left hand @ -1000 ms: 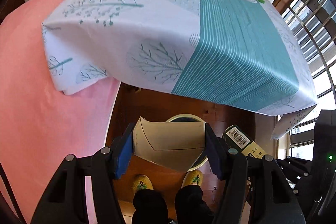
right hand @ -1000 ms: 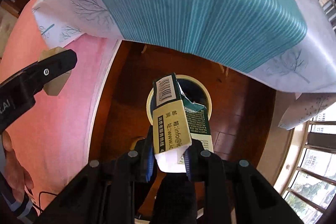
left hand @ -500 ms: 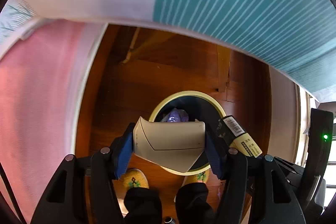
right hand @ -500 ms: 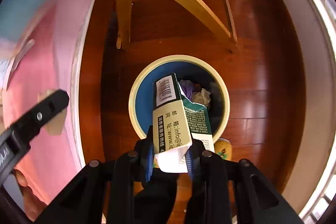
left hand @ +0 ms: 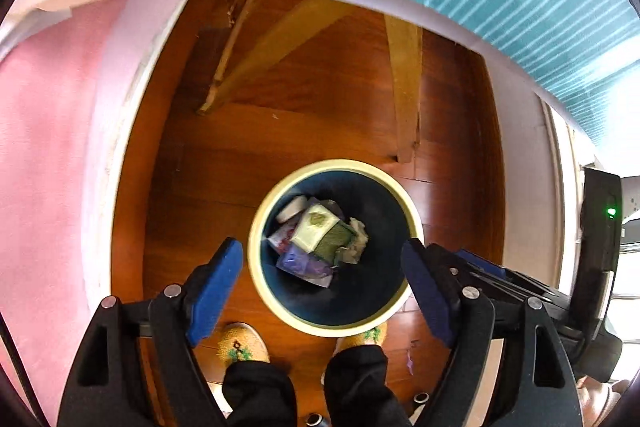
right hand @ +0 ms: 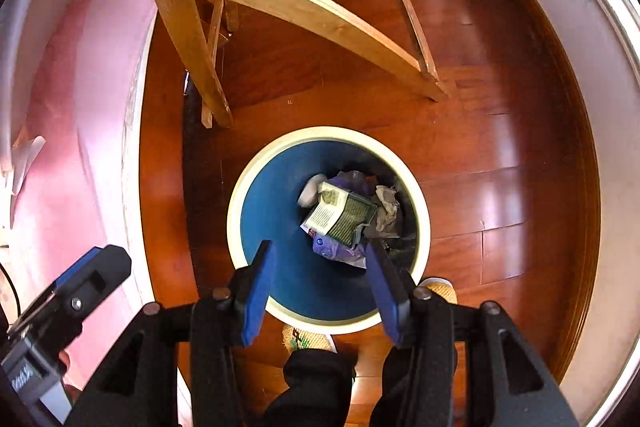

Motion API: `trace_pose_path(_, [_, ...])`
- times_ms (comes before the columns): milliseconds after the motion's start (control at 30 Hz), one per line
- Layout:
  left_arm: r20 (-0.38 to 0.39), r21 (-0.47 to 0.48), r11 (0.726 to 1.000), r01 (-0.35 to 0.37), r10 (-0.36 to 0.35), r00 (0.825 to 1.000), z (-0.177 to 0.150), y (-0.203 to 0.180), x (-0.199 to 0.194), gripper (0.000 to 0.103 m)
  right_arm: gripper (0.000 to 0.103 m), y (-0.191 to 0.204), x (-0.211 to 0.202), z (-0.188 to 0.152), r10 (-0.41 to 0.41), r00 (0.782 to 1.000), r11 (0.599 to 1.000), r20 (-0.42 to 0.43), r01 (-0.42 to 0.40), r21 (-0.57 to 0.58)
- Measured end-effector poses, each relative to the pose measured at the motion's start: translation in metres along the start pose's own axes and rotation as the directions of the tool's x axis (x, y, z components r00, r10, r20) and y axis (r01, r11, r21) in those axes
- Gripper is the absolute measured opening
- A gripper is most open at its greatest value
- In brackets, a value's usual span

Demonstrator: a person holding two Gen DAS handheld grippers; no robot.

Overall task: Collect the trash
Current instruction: 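Open both tools to drop the cup and box into the bin, then raise both tools back toward the table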

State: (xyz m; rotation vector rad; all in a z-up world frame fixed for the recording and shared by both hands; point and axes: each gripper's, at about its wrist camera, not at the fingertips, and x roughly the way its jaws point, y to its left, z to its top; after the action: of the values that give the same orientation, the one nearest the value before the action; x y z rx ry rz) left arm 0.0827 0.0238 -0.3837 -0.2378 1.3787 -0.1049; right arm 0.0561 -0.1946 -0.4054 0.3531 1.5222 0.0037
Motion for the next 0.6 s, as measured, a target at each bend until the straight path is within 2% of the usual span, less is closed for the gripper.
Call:
trace_pose_path(267, [0.041, -0.004, 0.999, -0.053, 0.053, 0.998, 0.001, -0.002, -0.054, 0.080, 0.047, 0.012, -0.044, -0.010, 0.005, 0.999, 1.000, 0.048, -0.004, -0.025])
trace_pose_path(433, [0.084, 0.012, 0.998, -0.069, 0.068, 0.994, 0.006, -0.006, -0.113, 0.080, 0.047, 0.032, -0.097, -0.013, 0.003, 0.996, 0.999, 0.092, 0.002, -0.054])
trace_pose_path(600, [0.142, 0.051, 0.997, -0.065, 0.058, 0.988, 0.015, -0.012, -0.186, 0.080, 0.047, 0.058, -0.167, -0.017, 0.022, 0.988, 0.997, 0.153, -0.010, -0.077])
